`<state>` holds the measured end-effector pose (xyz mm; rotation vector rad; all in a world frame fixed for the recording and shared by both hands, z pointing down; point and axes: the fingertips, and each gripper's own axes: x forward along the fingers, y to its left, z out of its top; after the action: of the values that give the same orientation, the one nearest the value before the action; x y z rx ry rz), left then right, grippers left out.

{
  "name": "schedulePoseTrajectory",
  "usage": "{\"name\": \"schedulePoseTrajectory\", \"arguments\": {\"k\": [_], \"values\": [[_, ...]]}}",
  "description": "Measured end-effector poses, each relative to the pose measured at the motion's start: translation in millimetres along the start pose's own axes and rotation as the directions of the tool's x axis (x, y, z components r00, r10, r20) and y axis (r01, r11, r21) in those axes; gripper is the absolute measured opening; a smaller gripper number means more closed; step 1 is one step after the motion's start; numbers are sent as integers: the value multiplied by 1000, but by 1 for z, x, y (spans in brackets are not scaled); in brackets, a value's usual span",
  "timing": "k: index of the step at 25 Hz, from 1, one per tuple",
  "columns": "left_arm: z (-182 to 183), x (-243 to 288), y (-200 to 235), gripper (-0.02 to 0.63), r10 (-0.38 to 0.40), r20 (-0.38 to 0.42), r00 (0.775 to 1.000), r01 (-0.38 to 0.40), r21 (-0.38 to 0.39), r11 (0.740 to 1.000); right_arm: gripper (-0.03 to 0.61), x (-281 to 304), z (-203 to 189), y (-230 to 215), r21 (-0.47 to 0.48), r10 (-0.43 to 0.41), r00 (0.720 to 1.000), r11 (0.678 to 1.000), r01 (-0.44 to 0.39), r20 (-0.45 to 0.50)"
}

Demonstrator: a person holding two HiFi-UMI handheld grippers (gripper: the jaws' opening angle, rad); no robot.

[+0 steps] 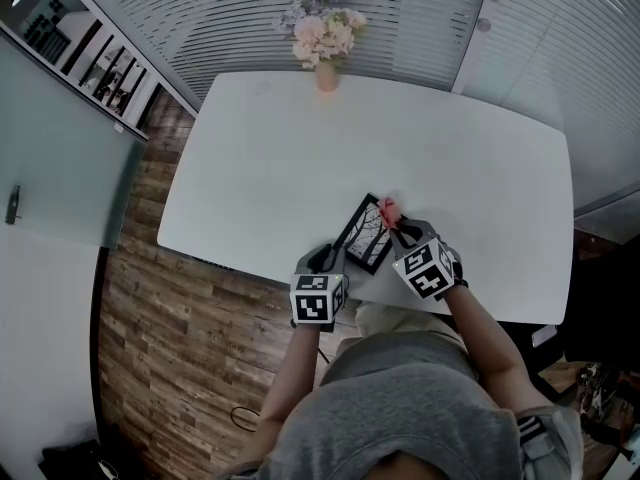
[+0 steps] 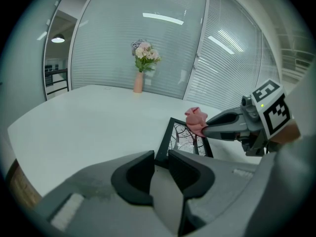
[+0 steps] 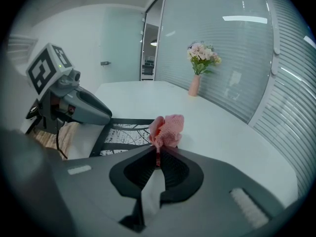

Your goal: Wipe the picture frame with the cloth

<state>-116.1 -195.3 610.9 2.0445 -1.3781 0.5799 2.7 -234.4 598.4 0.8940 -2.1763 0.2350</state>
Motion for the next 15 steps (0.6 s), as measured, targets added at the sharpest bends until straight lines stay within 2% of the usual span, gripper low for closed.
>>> {"name": "schedulePoseTrajectory", "arguments": {"k": [15], "values": [[1,-1,0,84,9,4,1000,-9,2,1000,28,-4,0,38,-36,88,996,995,-88,-4]]}}
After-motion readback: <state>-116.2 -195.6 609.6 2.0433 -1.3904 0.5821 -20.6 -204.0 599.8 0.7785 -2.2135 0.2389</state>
